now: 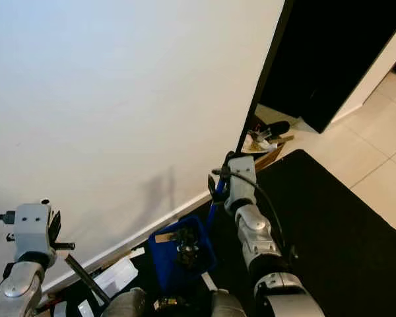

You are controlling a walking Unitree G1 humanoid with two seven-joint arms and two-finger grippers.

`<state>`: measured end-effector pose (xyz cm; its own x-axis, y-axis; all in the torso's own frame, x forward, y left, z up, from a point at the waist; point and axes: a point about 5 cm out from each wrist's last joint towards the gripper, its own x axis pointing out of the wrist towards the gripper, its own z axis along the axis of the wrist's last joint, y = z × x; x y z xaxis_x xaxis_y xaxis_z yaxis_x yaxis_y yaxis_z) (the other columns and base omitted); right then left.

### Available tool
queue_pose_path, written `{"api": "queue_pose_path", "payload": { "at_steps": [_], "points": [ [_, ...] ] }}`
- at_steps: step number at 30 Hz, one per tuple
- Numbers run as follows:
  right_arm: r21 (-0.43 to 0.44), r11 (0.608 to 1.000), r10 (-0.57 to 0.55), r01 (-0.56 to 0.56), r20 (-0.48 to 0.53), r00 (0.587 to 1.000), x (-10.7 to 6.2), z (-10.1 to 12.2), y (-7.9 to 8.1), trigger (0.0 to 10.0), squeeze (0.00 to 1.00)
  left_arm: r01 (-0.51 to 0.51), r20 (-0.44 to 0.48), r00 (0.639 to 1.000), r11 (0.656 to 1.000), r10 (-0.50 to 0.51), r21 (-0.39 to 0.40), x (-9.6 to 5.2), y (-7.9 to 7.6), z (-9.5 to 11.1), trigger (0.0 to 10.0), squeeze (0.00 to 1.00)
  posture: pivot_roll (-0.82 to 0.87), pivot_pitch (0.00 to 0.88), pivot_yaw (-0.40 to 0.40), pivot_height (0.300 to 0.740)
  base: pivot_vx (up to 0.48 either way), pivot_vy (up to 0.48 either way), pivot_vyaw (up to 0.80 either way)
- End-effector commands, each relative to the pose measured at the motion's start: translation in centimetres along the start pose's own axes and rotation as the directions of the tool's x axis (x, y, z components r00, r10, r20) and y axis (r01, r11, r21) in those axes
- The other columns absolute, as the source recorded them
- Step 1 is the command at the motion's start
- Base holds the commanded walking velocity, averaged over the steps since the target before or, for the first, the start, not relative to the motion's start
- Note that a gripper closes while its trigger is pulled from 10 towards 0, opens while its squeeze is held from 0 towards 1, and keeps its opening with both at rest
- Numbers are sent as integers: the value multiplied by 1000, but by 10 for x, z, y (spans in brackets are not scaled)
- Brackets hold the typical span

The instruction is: Sweep floor

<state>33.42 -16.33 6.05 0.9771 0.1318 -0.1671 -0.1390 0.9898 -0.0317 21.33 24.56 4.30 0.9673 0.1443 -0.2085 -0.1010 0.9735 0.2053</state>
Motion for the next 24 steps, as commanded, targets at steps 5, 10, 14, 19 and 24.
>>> {"api": "queue_pose_path", "payload": {
  "at_steps": [5,10,14,19,24],
  "points": [
    [-48,998,32,-34,-50,998,4,-1,-4,10000,0,-16,-9,1000,1000,16,25,-6,8,1,10000,0,210,71,2,740,0,0,0],
    [-71,995,64,-69,-72,995,8,5,-8,10000,0,-22,-19,1000,999,22,31,-12,10,-1,10000,0,223,78,-1,740,0,0,0],
    [-79,993,82,-88,-71,994,11,9,-7,10000,0,-27,-22,999,999,28,33,-14,12,-1,10000,0,233,81,-4,740,0,0,0],
    [-78,990,108,-113,-76,991,16,14,-1,10000,0,-36,-28,999,999,37,36,-19,13,-2,10000,0,251,90,-7,740,0,0,0],
    [-67,989,128,-135,-93,987,19,15,5,10000,0,-43,-32,999,998,44,40,-23,15,-2,10000,0,268,102,-10,740,0,0,0]
  ]
}}
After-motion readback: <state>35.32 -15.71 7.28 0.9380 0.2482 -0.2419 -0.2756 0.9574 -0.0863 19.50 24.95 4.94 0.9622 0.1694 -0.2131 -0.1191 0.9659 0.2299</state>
